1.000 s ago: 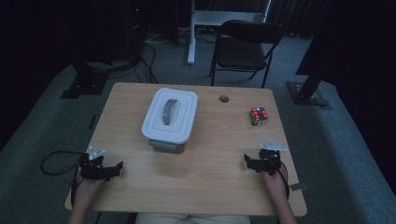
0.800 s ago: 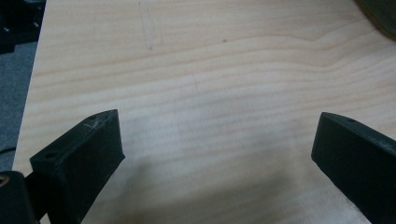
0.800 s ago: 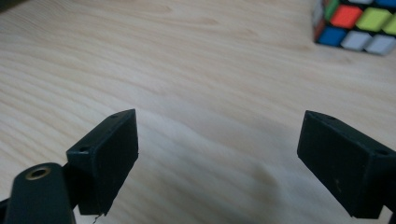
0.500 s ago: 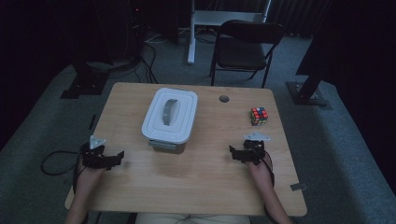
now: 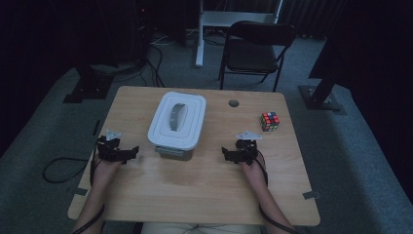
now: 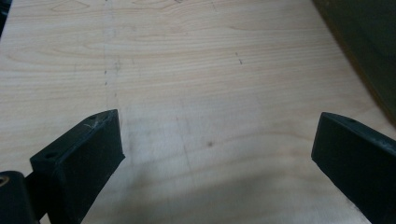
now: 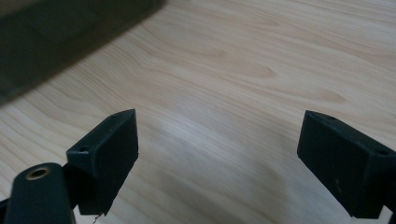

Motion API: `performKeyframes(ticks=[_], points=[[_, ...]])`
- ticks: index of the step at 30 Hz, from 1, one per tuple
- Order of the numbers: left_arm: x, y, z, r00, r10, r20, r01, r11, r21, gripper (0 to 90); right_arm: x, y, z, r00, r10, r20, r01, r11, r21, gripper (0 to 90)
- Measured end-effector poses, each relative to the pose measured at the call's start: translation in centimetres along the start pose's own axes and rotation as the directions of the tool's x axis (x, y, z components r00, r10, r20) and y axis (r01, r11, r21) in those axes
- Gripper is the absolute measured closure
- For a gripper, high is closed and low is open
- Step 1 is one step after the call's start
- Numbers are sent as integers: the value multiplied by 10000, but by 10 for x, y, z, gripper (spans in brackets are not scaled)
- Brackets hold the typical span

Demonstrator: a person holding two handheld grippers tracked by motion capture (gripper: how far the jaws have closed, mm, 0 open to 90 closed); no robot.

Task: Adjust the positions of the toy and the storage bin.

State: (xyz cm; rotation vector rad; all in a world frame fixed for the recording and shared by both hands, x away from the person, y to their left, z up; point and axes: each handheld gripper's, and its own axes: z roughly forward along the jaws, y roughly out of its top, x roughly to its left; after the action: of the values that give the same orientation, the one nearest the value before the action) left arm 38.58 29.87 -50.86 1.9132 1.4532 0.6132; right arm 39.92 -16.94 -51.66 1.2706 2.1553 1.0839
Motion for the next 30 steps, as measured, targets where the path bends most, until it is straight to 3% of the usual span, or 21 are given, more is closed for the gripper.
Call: performKeyframes(ticks=[3,9,11,18,21,24,30], points=[[-3,8,6,9999,-16,147,17,10000,-42,26,4,8,5,9999,31,-122,-32,10000,-73,122],[-7,21,20,10000,92,31,-92,9999,53,26,10,23,17,9995,78,-305,-81,9999,-87,140],[-8,25,24,9998,132,114,-133,9999,45,26,12,27,22,9983,143,-559,-150,9998,-130,140],[-7,38,33,9999,80,105,-80,10000,-41,25,24,41,40,9985,-138,-526,136,9999,-51,146],[-6,42,35,9992,-140,369,156,9989,-441,25,28,47,45,9984,-109,-558,98,9997,-206,145],[-5,47,36,9991,-289,326,314,9964,-788,25,31,53,50,9989,-192,-419,178,9993,-327,145],[-3,62,43,9974,-324,638,367,9970,-688,17,38,64,60,9988,-445,-190,437,9983,-393,139]])
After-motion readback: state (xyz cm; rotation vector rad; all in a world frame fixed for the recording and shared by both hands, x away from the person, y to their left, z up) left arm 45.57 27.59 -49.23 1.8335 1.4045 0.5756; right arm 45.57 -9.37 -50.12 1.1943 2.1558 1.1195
